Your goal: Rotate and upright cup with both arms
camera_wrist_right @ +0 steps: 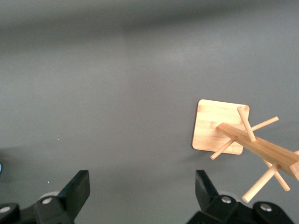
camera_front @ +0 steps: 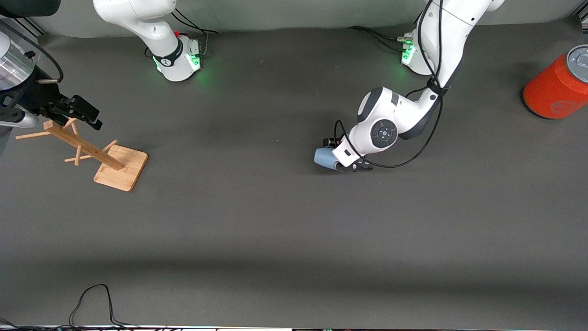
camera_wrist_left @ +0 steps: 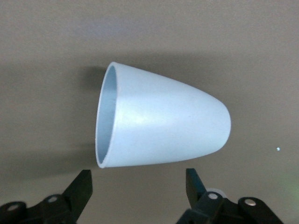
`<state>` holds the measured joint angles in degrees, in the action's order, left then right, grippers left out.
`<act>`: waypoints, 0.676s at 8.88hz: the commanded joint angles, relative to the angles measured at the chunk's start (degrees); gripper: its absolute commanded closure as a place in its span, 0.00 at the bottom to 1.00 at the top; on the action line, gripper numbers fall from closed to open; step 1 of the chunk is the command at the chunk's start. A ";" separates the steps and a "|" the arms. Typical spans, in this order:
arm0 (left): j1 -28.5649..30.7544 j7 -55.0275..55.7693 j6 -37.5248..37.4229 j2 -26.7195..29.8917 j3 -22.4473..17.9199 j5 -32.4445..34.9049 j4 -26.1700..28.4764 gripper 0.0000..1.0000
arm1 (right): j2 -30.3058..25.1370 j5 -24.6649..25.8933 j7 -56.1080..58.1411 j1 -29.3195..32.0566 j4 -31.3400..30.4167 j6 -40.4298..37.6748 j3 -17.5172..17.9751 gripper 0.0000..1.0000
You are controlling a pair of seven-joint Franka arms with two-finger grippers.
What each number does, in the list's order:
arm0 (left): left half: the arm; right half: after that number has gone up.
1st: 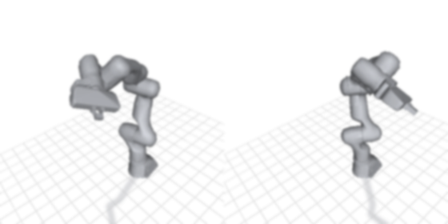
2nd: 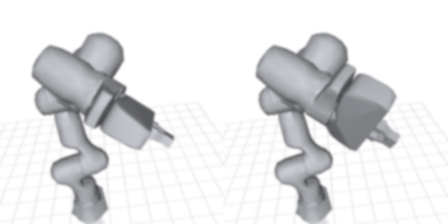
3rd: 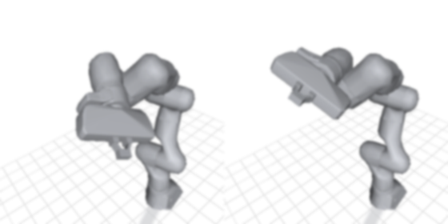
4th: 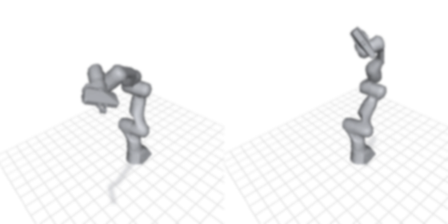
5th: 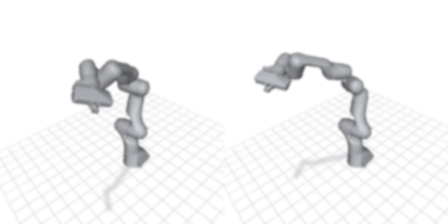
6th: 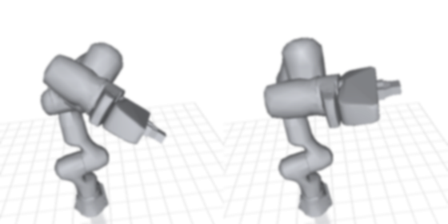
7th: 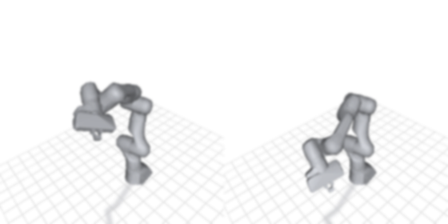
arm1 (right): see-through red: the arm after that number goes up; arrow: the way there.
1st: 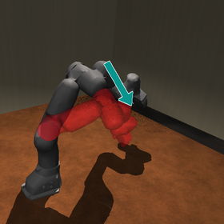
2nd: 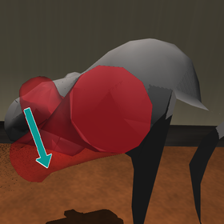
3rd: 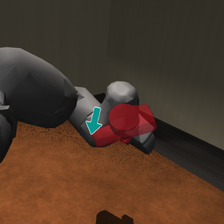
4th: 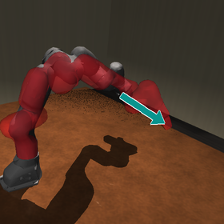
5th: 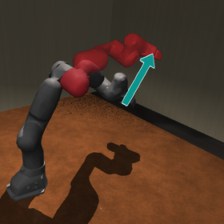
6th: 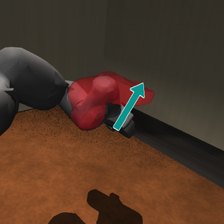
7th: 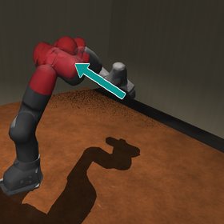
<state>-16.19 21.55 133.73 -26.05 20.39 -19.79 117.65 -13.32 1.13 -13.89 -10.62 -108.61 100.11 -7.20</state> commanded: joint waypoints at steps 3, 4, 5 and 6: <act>-0.24 -0.63 -0.40 -0.14 -0.18 -0.70 -2.60 0.04 | -1.44 -0.16 -1.40 -0.71 0.07 -0.97 -0.71 0.00; 0.28 -2.90 -0.83 0.12 -0.18 0.53 -2.60 0.02 | -1.35 -0.16 -1.40 -0.71 0.24 -0.97 -0.71 0.00; 0.63 -6.49 -2.23 0.47 -0.61 1.06 -2.43 0.02 | -1.35 -0.94 -1.40 -0.71 0.33 -0.97 -0.80 0.00; 0.64 -10.70 -5.03 1.25 -2.36 2.46 -2.51 0.02 | -1.35 -1.39 -1.40 -0.71 0.33 -0.97 -0.80 0.00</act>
<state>-15.91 15.34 132.02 -26.00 19.54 -18.72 115.47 -13.96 0.68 -13.99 -10.70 -108.59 99.97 -7.52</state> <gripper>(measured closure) 0.022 0.000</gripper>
